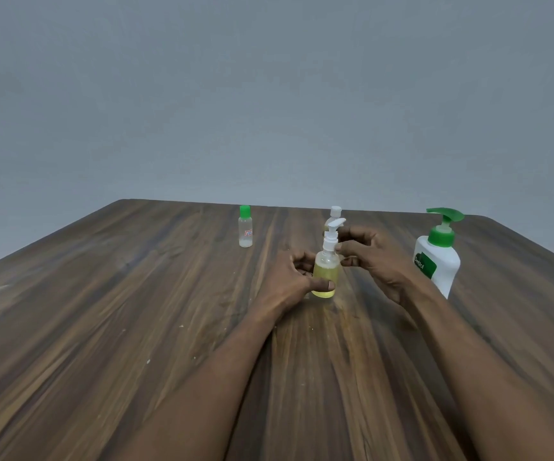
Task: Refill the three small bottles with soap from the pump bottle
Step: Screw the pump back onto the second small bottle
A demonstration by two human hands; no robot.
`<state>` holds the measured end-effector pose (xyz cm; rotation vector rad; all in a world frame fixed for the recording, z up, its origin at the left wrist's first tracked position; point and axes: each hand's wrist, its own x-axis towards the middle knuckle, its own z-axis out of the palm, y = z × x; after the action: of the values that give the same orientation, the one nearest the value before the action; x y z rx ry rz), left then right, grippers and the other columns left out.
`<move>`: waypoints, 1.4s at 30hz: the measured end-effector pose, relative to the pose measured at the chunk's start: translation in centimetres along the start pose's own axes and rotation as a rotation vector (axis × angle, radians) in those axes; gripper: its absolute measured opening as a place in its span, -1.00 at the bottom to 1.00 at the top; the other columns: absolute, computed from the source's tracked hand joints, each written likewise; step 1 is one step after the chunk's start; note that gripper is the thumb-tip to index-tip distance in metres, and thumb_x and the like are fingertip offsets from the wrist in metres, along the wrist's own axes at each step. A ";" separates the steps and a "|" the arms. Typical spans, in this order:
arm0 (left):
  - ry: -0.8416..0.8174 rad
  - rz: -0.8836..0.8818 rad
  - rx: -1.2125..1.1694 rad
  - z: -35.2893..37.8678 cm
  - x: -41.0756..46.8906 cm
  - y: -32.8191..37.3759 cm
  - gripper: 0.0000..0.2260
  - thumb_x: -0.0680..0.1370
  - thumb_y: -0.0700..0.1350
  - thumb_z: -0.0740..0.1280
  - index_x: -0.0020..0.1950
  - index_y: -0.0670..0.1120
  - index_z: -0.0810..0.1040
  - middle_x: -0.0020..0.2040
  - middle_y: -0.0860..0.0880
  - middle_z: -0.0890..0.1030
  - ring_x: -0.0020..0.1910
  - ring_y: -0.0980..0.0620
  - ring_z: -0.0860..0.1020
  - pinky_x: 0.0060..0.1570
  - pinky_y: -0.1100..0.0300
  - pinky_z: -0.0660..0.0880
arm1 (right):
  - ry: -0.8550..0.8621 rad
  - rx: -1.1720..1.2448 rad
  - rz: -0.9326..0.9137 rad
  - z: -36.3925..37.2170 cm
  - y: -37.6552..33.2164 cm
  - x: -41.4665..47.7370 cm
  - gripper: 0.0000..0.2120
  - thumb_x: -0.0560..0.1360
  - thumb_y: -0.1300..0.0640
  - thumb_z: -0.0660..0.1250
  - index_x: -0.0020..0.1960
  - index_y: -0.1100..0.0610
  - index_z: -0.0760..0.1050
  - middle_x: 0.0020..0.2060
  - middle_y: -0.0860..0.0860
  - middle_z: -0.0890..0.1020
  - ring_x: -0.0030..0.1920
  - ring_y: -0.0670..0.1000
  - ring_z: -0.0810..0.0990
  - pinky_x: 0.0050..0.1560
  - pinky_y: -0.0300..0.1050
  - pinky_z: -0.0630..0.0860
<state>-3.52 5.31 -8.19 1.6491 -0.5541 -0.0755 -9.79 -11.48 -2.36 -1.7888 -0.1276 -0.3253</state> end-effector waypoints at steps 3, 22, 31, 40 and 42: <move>0.009 0.003 0.003 0.0 0.0 0.0 -0.63 0.15 -0.12 0.66 -0.10 0.00 0.68 -0.20 0.01 0.74 -0.27 0.11 0.65 -0.10 -0.03 0.65 | 0.063 0.016 0.003 0.8 0.3 0.1 -0.82 0.51 0.22 0.42 0.11 0.18 0.64 0.02 0.15 0.69 -0.05 0.01 0.60 0.00 -0.03 0.53; -0.054 -0.029 0.047 -0.3 -0.4 0.2 -0.68 0.27 -0.28 0.63 -0.08 0.02 0.67 -0.21 0.09 0.73 -0.26 0.21 0.65 -0.23 0.33 0.54 | -0.017 -0.086 -0.064 -0.2 0.5 0.3 -0.85 0.51 0.20 0.43 0.08 0.11 0.64 -0.07 0.01 0.69 -0.16 -0.18 0.57 -0.18 -0.33 0.44; -0.057 -0.024 0.094 -0.2 -0.4 0.3 -0.66 0.28 -0.33 0.62 -0.06 -0.04 0.66 -0.18 0.06 0.72 -0.28 0.20 0.64 -0.22 0.33 0.55 | 0.004 -0.185 -0.060 -0.6 0.5 0.5 -0.74 0.45 0.01 0.50 0.08 0.09 0.62 -0.10 -0.03 0.66 -0.13 -0.06 0.55 -0.12 -0.16 0.49; -0.065 -0.026 0.109 -0.5 -0.5 0.4 -0.65 0.30 -0.35 0.61 0.04 -0.18 0.67 -0.07 -0.10 0.73 -0.21 0.13 0.65 -0.16 0.30 0.59 | -0.071 -0.246 -0.057 0.1 0.4 0.6 -0.84 0.44 0.16 0.51 0.02 0.06 0.64 -0.14 0.01 0.66 -0.12 -0.05 0.59 -0.05 -0.10 0.53; -0.057 -0.037 0.117 -0.6 -0.5 0.3 -0.66 0.29 -0.33 0.62 0.01 -0.15 0.67 -0.16 -0.02 0.73 -0.23 0.14 0.65 -0.15 0.24 0.59 | -0.036 -0.340 -0.123 0.7 0.6 0.8 -0.78 0.41 0.10 0.55 -0.09 0.19 0.56 -0.29 0.00 0.52 -0.27 -0.09 0.45 -0.20 -0.22 0.41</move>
<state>-3.80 6.00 -7.96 1.7761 -0.5805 -0.1190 -8.80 -11.03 -2.79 -2.1286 -0.2187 -0.4218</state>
